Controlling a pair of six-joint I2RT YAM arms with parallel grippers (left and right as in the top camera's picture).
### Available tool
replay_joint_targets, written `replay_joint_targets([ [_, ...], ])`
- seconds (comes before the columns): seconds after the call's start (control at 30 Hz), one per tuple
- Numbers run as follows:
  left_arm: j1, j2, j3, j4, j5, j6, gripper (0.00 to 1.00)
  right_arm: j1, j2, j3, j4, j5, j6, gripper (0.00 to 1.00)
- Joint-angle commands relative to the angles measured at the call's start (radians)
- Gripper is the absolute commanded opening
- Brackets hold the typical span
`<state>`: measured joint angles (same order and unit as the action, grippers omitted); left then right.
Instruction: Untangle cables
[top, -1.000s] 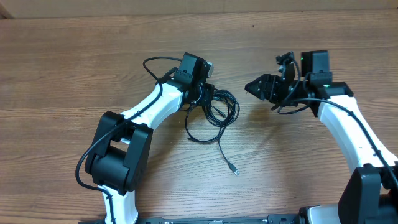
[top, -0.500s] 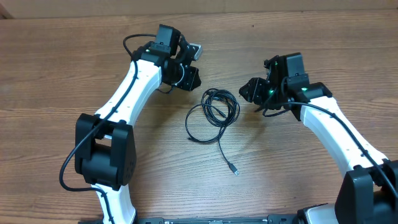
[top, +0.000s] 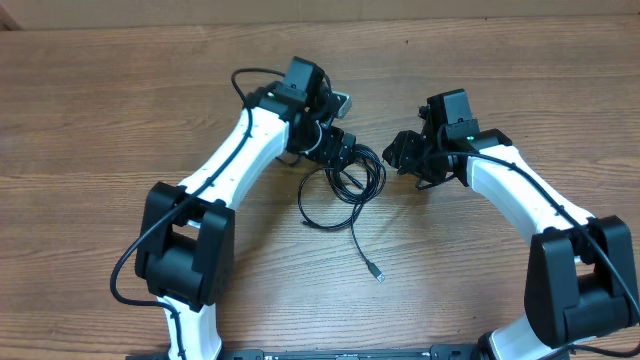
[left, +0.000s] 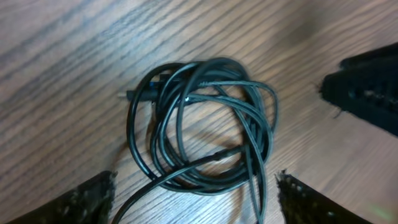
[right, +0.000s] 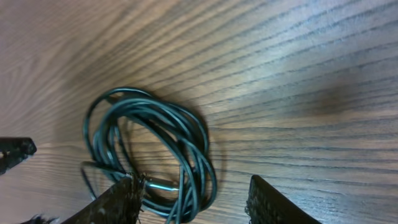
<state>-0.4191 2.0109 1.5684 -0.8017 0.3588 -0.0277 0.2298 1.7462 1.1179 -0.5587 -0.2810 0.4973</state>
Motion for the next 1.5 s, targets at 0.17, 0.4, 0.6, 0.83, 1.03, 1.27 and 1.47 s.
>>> replay_joint_targets([
  [0.17,-0.029,0.024,-0.093,0.142,-0.172,-0.161,0.63,0.006,0.039,-0.005,0.007,0.011,0.004,0.59],
  [0.4,-0.031,0.024,-0.172,0.276,-0.182,-0.207,0.63,0.025,0.040,-0.006,0.005,0.004,0.004,0.59],
  [0.6,-0.034,0.025,-0.213,0.302,-0.181,-0.258,0.65,0.046,0.040,-0.006,0.011,0.008,0.016,0.54],
  [0.83,-0.034,0.025,-0.217,0.304,-0.182,-0.258,0.38,0.072,0.040,-0.006,0.012,0.068,0.061,0.55],
  [1.03,-0.034,0.025,-0.217,0.305,-0.182,-0.258,0.36,0.072,0.052,-0.006,0.008,0.072,0.080,0.60],
  [1.27,-0.034,0.025,-0.217,0.300,-0.182,-0.258,0.13,0.072,0.090,-0.006,0.009,0.071,0.162,0.61],
  [1.47,-0.034,0.024,-0.217,0.290,-0.170,-0.257,0.04,0.072,0.097,-0.006,0.011,0.071,0.161,0.54],
])
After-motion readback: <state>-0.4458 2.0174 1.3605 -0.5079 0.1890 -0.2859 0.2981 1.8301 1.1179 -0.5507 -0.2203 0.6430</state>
